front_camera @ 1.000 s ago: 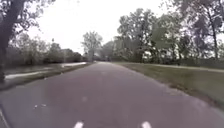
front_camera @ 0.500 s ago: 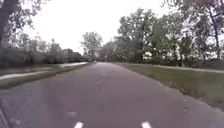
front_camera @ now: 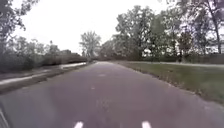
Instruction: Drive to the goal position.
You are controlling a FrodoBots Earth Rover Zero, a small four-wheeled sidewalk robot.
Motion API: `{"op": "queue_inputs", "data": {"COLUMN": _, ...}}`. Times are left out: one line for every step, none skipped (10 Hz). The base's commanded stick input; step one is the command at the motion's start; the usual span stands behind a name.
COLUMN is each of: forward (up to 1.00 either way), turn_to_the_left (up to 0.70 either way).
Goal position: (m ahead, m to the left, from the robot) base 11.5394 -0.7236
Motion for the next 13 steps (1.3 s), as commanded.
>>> {"op": "queue_inputs", "data": {"forward": 1.00, "turn_to_the_left": 0.00}}
{"op": "queue_inputs", "data": {"forward": 1.00, "turn_to_the_left": 0.00}}
{"op": "queue_inputs", "data": {"forward": 1.00, "turn_to_the_left": 0.00}}
{"op": "queue_inputs", "data": {"forward": 1.00, "turn_to_the_left": 0.00}}
{"op": "queue_inputs", "data": {"forward": 1.00, "turn_to_the_left": 0.00}}
{"op": "queue_inputs", "data": {"forward": 1.00, "turn_to_the_left": 0.00}}
{"op": "queue_inputs", "data": {"forward": 1.00, "turn_to_the_left": 0.00}}
{"op": "queue_inputs", "data": {"forward": 1.00, "turn_to_the_left": 0.00}}
{"op": "queue_inputs", "data": {"forward": 1.00, "turn_to_the_left": 0.00}}
{"op": "queue_inputs", "data": {"forward": 1.00, "turn_to_the_left": 0.00}}
{"op": "queue_inputs", "data": {"forward": 1.00, "turn_to_the_left": 0.00}}
{"op": "queue_inputs", "data": {"forward": 1.00, "turn_to_the_left": 0.00}}
{"op": "queue_inputs", "data": {"forward": 1.00, "turn_to_the_left": 0.00}}
